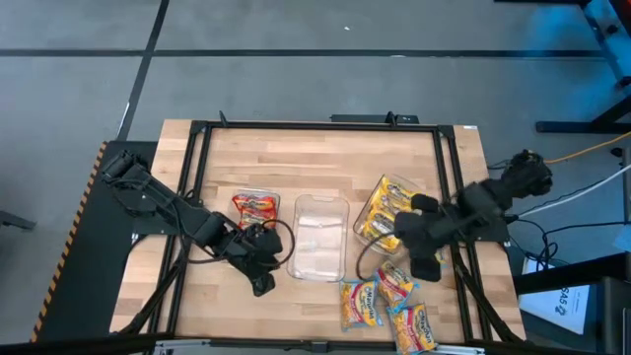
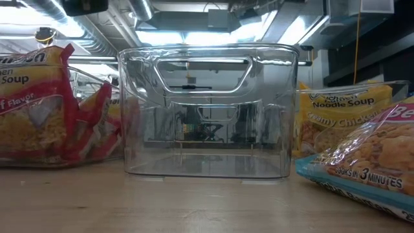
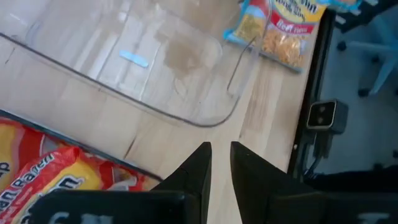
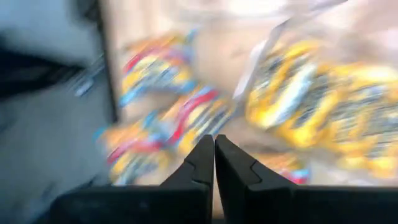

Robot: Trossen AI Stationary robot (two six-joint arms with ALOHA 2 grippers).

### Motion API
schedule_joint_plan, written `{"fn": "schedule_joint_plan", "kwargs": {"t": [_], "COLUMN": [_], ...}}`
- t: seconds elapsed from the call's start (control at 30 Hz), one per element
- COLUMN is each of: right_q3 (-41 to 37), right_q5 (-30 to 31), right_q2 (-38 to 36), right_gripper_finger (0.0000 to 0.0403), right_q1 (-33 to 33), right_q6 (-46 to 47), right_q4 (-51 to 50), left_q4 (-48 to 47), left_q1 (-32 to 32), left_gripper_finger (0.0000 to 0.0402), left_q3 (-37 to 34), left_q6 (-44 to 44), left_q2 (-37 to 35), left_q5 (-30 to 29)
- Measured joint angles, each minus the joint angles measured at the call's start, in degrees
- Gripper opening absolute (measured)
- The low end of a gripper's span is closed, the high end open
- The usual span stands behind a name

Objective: Sort Maruchan noodles
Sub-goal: Put the blue noodle pack into the middle transparent bin

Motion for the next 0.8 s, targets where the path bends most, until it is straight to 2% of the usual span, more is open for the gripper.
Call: {"fn": "schedule_joint_plan", "kwargs": {"t": [0.1, 0.17, 0.27, 0.4, 0.57, 0.8], "right_q3": [-1.2, -3.4, -8.8, -19.1, -30.9, -39.7], "right_q5": [14.7, 19.6, 20.3, 22.5, 20.5, 16.0], "right_q2": [-0.5, -0.5, 0.0, 0.0, 0.0, 0.0], "right_gripper_finger": [0.0014, 0.0014, 0.0014, 0.0014, 0.0014, 0.0014], "right_q1": [4.3, 6.1, 7.4, 7.7, 6.4, 6.1], "right_q6": [9.3, 14.9, 18.7, 23.4, 26.9, 30.9], "right_q4": [0.6, 1.1, 5.0, 16.6, 31.0, 35.3], "left_q4": [1.7, 3.1, 4.4, 5.2, 5.9, 6.8], "left_q1": [0.3, 0.2, 0.2, 0.2, 0.2, 0.2], "left_gripper_finger": [0.0053, 0.0053, 0.0053, 0.0053, 0.0053, 0.0053], "left_q3": [0.0, 0.0, 0.0, 0.0, 0.0, 0.0], "left_q6": [-0.1, 0.0, 0.2, 0.0, 0.0, 0.0], "left_q2": [0.0, 0.0, 0.0, 0.0, 0.0, 0.0], "left_q5": [0.0, 0.0, 0.1, -0.1, -0.1, -0.1]}}
